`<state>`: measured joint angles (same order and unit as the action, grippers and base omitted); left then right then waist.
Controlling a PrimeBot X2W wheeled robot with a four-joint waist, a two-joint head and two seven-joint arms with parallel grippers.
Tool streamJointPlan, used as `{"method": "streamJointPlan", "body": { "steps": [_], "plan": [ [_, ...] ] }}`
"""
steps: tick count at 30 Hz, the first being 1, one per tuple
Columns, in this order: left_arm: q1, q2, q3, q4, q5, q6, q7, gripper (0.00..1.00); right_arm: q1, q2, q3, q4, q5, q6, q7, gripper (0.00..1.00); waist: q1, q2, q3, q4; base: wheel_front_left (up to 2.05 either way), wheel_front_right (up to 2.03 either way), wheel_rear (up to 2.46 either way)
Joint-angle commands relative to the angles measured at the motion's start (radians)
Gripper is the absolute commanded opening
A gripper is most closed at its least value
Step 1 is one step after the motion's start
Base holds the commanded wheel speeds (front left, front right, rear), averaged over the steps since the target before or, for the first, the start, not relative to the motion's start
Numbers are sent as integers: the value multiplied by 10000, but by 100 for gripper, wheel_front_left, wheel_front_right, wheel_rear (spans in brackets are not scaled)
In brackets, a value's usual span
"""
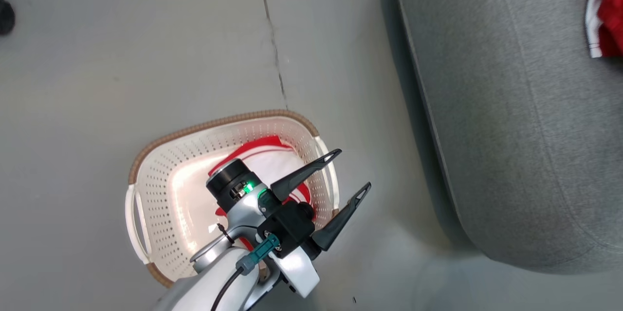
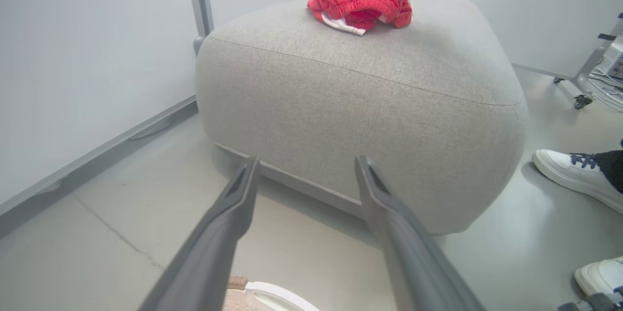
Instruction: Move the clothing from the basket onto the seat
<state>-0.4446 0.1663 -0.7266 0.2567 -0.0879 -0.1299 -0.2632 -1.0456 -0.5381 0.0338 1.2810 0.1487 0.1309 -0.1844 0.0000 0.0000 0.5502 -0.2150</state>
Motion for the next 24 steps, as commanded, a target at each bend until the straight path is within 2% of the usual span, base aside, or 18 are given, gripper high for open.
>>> {"method": "streamJointPlan", "body": {
  "steps": [1,7,14,19,24],
  "plan": [
    [234,-111,106,29,-107,-10,-9,100,226,8,239,50,68,-2,139,100,0,0,-811,-144,0,0,0],
    [703,-527,460,22,-331,-11,-9,100,527,-10,1201,23,-83,-2,499,100,0,0,-1735,-327,0,0,0],
    [1197,-838,928,-58,-451,-10,-9,100,698,69,2271,-676,262,-2,11,100,0,0,-2774,-549,0,0,0],
    [1588,-986,1413,-132,-466,-10,-9,100,920,246,2848,-1722,964,0,-619,100,0,0,-3391,-551,0,0,0],
    [2032,-1060,2011,-306,-572,-1,-9,100,1546,208,3244,-3654,1489,0,-824,100,0,0,-3986,-319,0,0,0]
  ]
}}
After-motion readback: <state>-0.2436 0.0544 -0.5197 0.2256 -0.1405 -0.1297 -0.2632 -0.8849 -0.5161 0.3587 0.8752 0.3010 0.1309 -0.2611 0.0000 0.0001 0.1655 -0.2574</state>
